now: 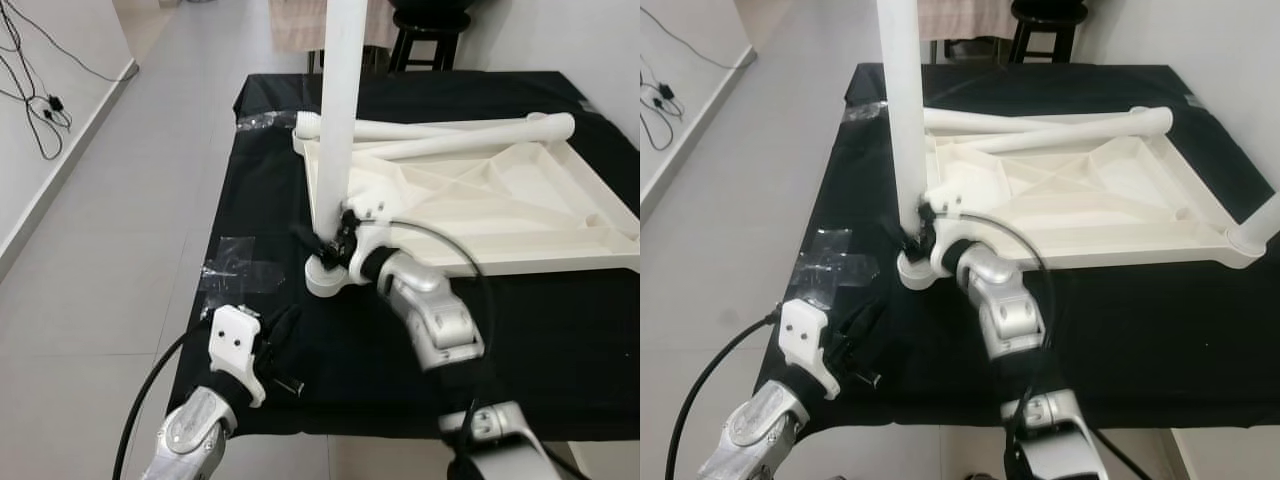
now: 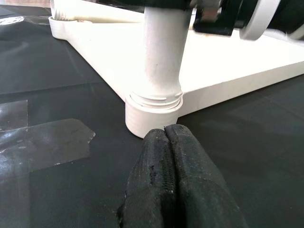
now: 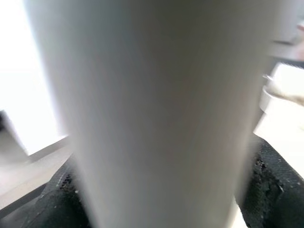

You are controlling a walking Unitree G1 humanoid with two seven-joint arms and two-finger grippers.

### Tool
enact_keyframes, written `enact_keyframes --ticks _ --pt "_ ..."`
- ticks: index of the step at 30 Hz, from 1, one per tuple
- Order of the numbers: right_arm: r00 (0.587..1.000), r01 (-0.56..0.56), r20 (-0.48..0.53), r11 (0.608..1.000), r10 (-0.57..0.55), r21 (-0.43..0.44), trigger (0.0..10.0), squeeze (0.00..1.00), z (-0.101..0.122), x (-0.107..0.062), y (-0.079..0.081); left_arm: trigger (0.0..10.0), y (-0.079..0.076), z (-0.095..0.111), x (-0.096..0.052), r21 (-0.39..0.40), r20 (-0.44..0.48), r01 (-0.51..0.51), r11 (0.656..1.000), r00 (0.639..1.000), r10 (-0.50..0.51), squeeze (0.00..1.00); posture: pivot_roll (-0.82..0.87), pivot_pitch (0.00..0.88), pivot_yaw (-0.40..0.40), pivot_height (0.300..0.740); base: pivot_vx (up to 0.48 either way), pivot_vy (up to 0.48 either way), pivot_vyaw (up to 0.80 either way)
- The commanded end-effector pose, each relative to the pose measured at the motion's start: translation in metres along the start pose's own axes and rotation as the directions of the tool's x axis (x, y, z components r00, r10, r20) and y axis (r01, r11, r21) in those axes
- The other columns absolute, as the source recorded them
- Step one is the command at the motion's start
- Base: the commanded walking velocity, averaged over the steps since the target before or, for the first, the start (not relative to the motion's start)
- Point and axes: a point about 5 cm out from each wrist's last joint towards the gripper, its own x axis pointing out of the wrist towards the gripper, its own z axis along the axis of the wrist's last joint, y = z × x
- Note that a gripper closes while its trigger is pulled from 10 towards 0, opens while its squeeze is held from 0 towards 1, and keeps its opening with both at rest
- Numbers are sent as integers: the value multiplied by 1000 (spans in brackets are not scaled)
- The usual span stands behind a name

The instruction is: Building children table

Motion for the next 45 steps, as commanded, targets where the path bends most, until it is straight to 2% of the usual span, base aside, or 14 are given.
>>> enact_keyframes --ticks 1,3,4,5,6,20,24,26,28,32,40,41,42,45 --pt "995 -94 -22 996 94 4 10000 0 -9 1 5 10000 0 -4 -1 -9 -21 0 1000 1000 0 0 78 123 -23 740 0 0 0" --pt "990 -136 -38 991 136 -6 10000 0 -12 2 3 10000 -1 -4 -1 -9 -21 0 1000 1000 0 0 76 123 -25 740 0 0 0" --pt "980 -190 -62 982 188 -17 3608 0 -16 3 -1 10000 -1 -5 0 -9 -21 -1 1000 1000 1 0 64 119 -29 740 0 0 0" --pt "978 -200 -67 980 198 -23 3608 0 -16 4 -3 10000 -2 -5 0 -8 -21 -1 1000 1000 1 0 64 119 -29 740 0 0 0" --pt "976 -206 -72 978 203 -30 0 0 -16 5 -6 10000 -2 -5 0 -9 -21 0 1000 1000 0 0 64 119 -29 740 0 0 0" --pt "990 -69 -125 997 64 -38 0 0 -24 -4 -31 10000 -3 -6 -2 -12 -24 2 1000 1000 -2 0 66 118 -24 740 0 0 0" --pt "959 181 -213 982 -189 -55 0 0 -49 -24 -38 10000 -3 -5 -3 -14 -24 1 1000 1000 -2 0 61 125 -27 740 0 0 0" --pt "899 371 -213 924 -382 -90 0 0 -56 -35 -38 10000 -3 -5 -3 -15 -24 2 1000 1000 -2 0 56 130 -31 740 0 0 0" --pt "853 483 -201 874 -482 -45 0 0 -65 -47 5 10000 -2 -4 -4 -16 -23 1 1000 1000 -2 0 41 138 -20 740 0 0 0" --pt "868 458 -214 889 -449 -10 0 0 -70 -47 31 10000 0 -4 -3 -17 -23 2 1000 1000 -2 0 32 135 -14 740 0 0 0" --pt "885 423 -199 906 -420 -31 0 0 -66 -31 15 10000 1 -4 -2 -15 -22 0 1000 1000 -1 0 44 129 -25 740 0 0 0" --pt "892 413 -191 911 -409 -20 10000 0 -60 -28 12 10000 1 -4 -2 -12 -20 -4 1000 1000 4 0 47 131 -26 740 0 0 0" --pt "908 387 -170 922 -383 -10 10000 1000 -53 -24 8 10000 1 -4 -2 -11 -20 -6 1000 1000 6 0 49 130 -26 740 0 0 0" --pt "940 324 -108 946 -322 0 10000 1000 -34 -20 5 10000 1 -4 -2 -12 -20 -5 1000 1000 5 0 46 128 -23 740 0 0 0"
